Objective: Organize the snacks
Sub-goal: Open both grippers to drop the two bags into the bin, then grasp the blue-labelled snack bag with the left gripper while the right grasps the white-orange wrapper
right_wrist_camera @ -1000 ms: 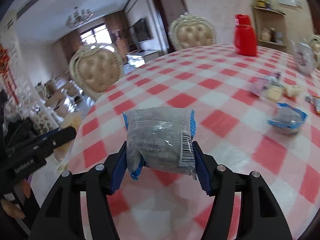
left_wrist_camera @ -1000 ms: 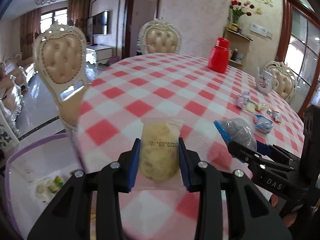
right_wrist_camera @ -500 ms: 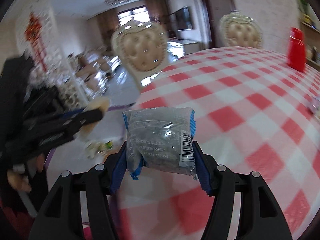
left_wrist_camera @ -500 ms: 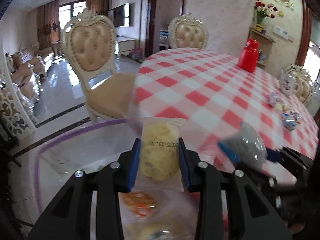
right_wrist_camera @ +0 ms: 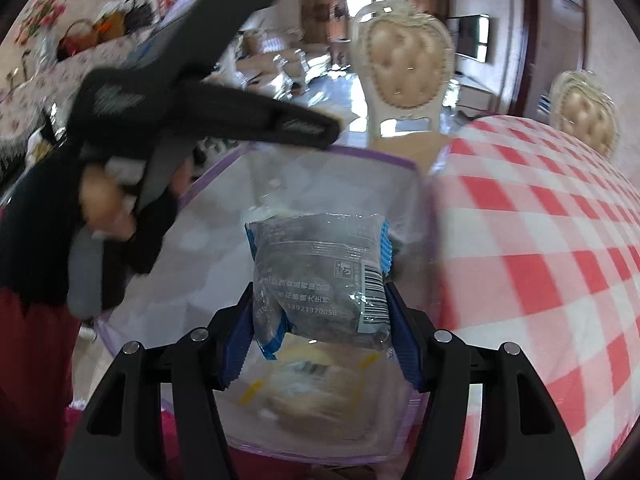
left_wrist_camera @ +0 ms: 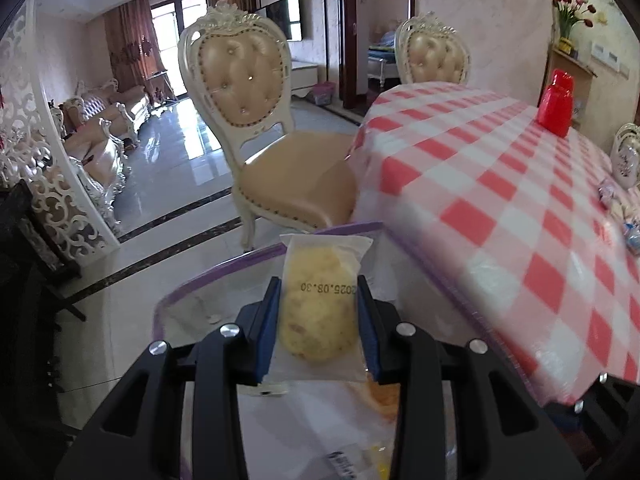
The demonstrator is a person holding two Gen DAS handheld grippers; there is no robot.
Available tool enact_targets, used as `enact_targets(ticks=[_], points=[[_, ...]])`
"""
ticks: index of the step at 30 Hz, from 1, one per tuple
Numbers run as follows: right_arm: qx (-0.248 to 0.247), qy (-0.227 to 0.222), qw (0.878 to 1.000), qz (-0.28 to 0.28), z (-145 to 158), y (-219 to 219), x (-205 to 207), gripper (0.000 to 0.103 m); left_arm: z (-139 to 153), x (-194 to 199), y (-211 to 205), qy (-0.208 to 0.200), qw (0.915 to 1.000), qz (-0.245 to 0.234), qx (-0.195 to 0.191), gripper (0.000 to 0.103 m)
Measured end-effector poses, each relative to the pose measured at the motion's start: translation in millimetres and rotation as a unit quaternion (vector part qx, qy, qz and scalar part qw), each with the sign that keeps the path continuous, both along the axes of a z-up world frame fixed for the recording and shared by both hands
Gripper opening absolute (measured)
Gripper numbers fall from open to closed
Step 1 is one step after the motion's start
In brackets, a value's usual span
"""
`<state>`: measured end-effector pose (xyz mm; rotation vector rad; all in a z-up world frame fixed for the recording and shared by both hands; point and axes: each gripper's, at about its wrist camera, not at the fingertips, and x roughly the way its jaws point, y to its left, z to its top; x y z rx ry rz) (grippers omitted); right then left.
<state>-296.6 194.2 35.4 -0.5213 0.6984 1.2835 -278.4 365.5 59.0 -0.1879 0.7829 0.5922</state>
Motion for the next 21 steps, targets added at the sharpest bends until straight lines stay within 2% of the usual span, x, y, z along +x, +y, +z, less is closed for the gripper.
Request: enact_targets(ticks=[3,6,7,8,9,10,12,15,17,21], points=[[-0.012,0.009,1.0,0.023,-7,8,-14,0.061,-3,-4,7,0.016,0.9998,0.004,0.006,0.036],[-0.011,0.029,0.999,0.033,-9,9,-18,0.069,-5,-4,10,0.029,0.9995,0.006,0.011,0.038],[-0.001,0.044,0.998,0.038,-7,7,-15,0.075,-5,-4,10,0.031,0.9994,0.008,0.011,0.048],[0.013,0.058,0.997,0.042,-4,0,-13,0.076,-4,-4,10,0.033,0.9992,0.016,0.017,0.07],[0.033,0.072,0.996,0.04,3,-7,-7,0.077,-3,-4,10,0.032,0.999,0.021,0.023,0.08],[0.044,0.074,0.996,0.033,8,-13,-5,0.079,0,-4,6,0.027,0.9985,0.031,0.037,0.084],[0.064,0.074,0.995,0.017,19,-27,7,0.079,5,-3,0,0.023,0.9979,0.038,0.048,0.084],[0.1,0.066,0.992,-0.036,37,-65,37,0.08,18,4,-21,-0.007,0.9975,0.039,0.059,0.084],[0.119,0.06,0.988,-0.081,45,-93,63,0.08,28,11,-42,-0.04,0.9974,0.027,0.054,0.095],[0.141,0.035,0.966,-0.215,60,-167,127,0.081,46,41,-106,-0.099,0.9928,-0.064,0.021,0.099]])
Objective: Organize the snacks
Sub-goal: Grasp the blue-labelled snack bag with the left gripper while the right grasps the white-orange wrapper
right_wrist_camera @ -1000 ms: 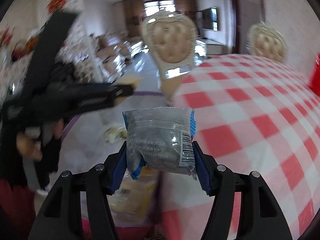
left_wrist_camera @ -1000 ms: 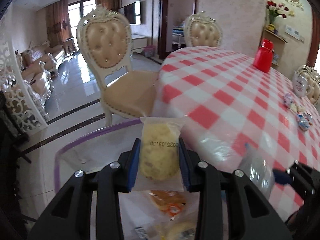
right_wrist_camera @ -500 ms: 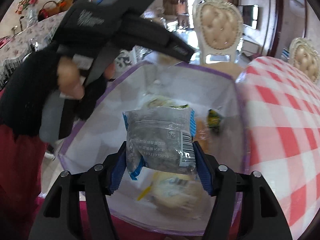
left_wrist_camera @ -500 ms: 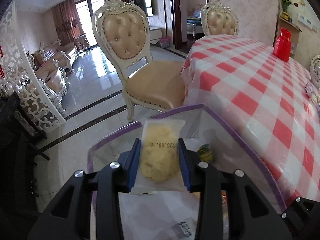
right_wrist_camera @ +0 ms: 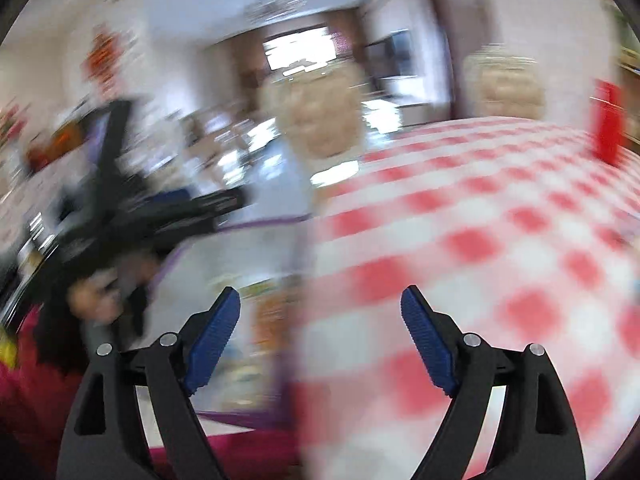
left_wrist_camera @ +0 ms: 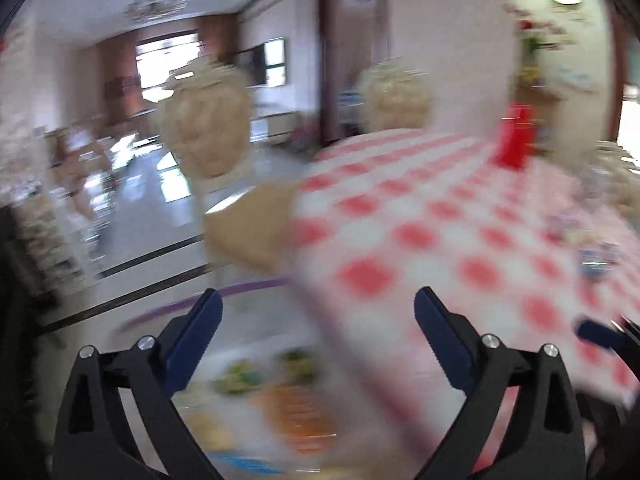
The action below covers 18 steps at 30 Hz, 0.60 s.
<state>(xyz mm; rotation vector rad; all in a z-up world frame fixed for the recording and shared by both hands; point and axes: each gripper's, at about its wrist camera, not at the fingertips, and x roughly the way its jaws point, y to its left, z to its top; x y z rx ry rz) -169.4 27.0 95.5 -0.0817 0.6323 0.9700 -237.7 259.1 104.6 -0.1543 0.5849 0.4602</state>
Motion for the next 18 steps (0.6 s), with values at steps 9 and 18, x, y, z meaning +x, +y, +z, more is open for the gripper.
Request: enact_targets(ticks=[9,18], points=[[0.011,0.051,0.952,-0.302,-22,-221,120,0.087,-17,145,-187,0.011,0.9546,-0.282,-0.095,0.101],[0.03,0.117,0.895,-0.43,-60,-351,183,0.087,-76,294,-306,0.085,0.9327,-0.343,-0.073,0.101]])
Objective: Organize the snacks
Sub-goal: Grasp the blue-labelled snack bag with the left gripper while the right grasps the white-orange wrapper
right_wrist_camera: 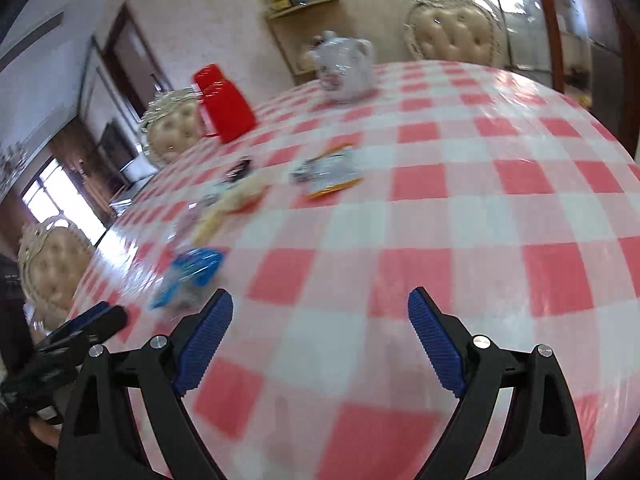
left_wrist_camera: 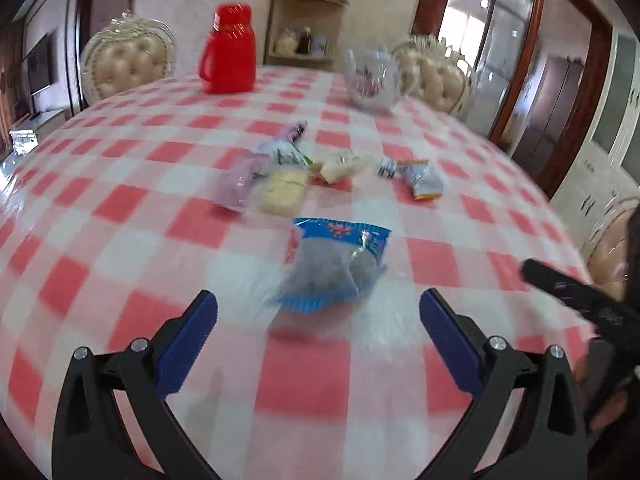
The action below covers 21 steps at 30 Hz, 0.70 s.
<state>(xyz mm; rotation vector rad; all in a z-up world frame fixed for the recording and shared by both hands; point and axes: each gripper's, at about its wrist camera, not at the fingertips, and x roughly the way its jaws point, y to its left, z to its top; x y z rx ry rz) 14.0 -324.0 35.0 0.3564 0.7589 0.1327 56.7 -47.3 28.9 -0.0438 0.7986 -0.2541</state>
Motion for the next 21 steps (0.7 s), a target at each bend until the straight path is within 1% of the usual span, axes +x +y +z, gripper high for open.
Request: enact_targets(ticks=[2,4,6,8,10,12,13,16,18,20,21], points=[[-0.016,0.004,1.0,0.002,-1,-4,20,0.087,-8,23,-5,0.008,1.0,0.003,0.001,0.101],[-0.039,0.008,0.999,0.005,-1,0,39,0.087,-11,39,-7,0.019,0.9998,0.003,-0.005,0.101],[-0.05,0.017,0.999,0.008,-2,4,65,0.087,-14,49,-9,0.021,0.9997,-0.004,-0.008,0.101],[-0.058,0.022,0.998,0.004,-4,13,88,0.087,-18,54,-12,0.03,0.9994,-0.017,-0.004,0.101],[-0.063,0.028,0.998,0.001,-7,21,113,0.087,-22,56,-11,0.044,0.9982,-0.034,-0.02,0.101],[-0.084,0.026,0.996,-0.003,-6,31,140,0.087,-23,58,-7,0.049,0.9978,-0.031,-0.034,0.101],[-0.096,0.025,0.995,-0.003,-6,38,150,0.087,-26,61,-4,0.059,0.9972,-0.025,-0.04,0.101],[-0.126,0.041,0.991,0.002,-10,49,178,0.087,-27,62,-3,0.062,0.9967,-0.027,-0.045,0.101],[-0.15,0.069,0.986,0.009,-18,53,191,0.087,-28,62,-3,0.061,0.9965,-0.027,-0.049,0.101],[-0.143,0.086,0.986,0.024,-24,52,196,0.086,-28,62,-4,0.062,0.9967,-0.028,-0.045,0.101],[-0.148,0.079,0.985,0.023,-23,52,194,0.081,-29,62,-5,0.062,0.9968,-0.028,-0.041,0.101]])
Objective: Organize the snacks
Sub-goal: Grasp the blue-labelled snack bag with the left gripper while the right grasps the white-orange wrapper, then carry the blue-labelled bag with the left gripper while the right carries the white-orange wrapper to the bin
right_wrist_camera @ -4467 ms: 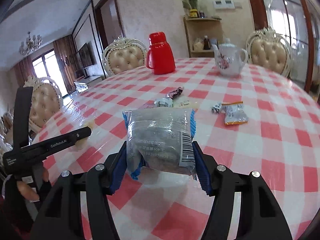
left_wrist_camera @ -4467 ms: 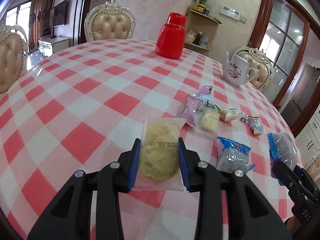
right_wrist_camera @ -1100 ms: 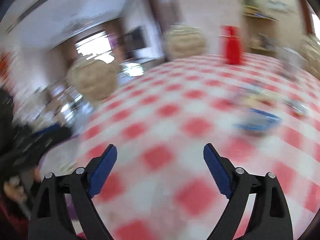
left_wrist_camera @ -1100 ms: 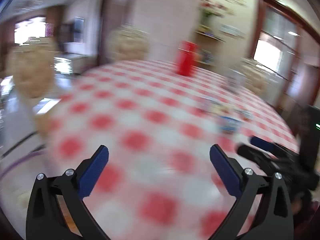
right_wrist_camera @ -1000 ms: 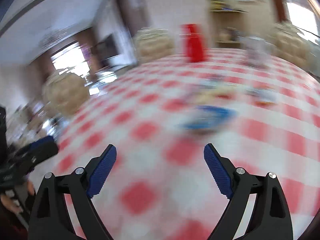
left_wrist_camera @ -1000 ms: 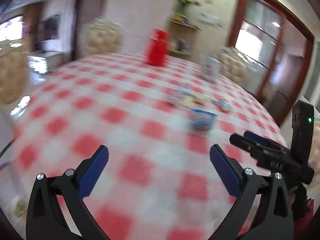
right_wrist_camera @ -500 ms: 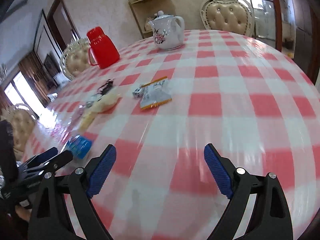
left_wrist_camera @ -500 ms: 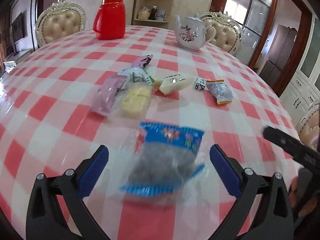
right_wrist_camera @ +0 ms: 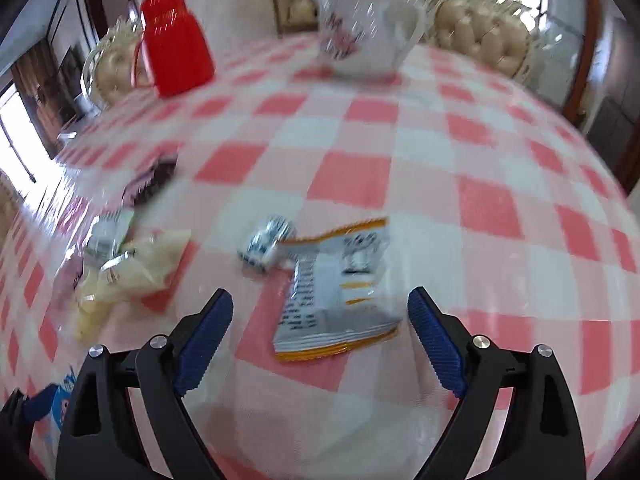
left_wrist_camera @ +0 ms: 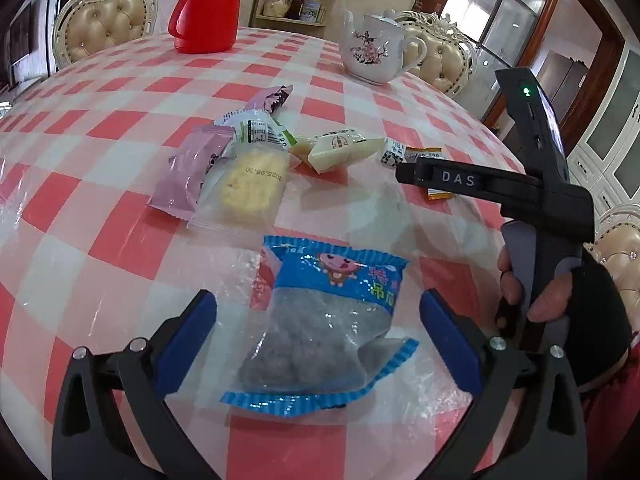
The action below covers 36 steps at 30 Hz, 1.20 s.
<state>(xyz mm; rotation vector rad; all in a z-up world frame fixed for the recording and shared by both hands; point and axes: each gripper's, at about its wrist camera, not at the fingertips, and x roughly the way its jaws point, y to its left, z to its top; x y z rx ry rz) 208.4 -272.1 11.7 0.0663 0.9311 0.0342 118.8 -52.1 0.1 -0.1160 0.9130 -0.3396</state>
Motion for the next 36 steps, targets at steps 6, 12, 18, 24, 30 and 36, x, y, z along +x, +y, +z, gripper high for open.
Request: enact_targets(ticks=[6,12,18,24,30,36], points=[[-0.012,-0.024,1.0,-0.004,6,-3,-30,0.052,3,-2,3,0.0,1.0,-0.001,-0.009,0.101],[0.086,-0.057,0.994,-0.024,30,-17,-67,0.052,2,-3,-3,0.0,0.9999,-0.005,0.016,0.101],[0.15,-0.068,0.986,-0.036,41,-26,-87,0.052,-3,0,-27,0.006,0.9943,-0.011,0.106,0.101],[0.159,-0.071,0.984,-0.046,42,-22,-104,0.052,0,-10,-30,-0.026,0.9894,-0.029,0.14,0.055],[0.154,-0.063,0.986,-0.033,32,-7,-115,0.052,7,-17,-10,-0.039,0.9887,-0.011,0.144,0.054],[0.149,-0.063,0.987,-0.004,27,17,-126,0.052,28,-16,32,-0.049,0.9935,0.049,0.09,0.054]])
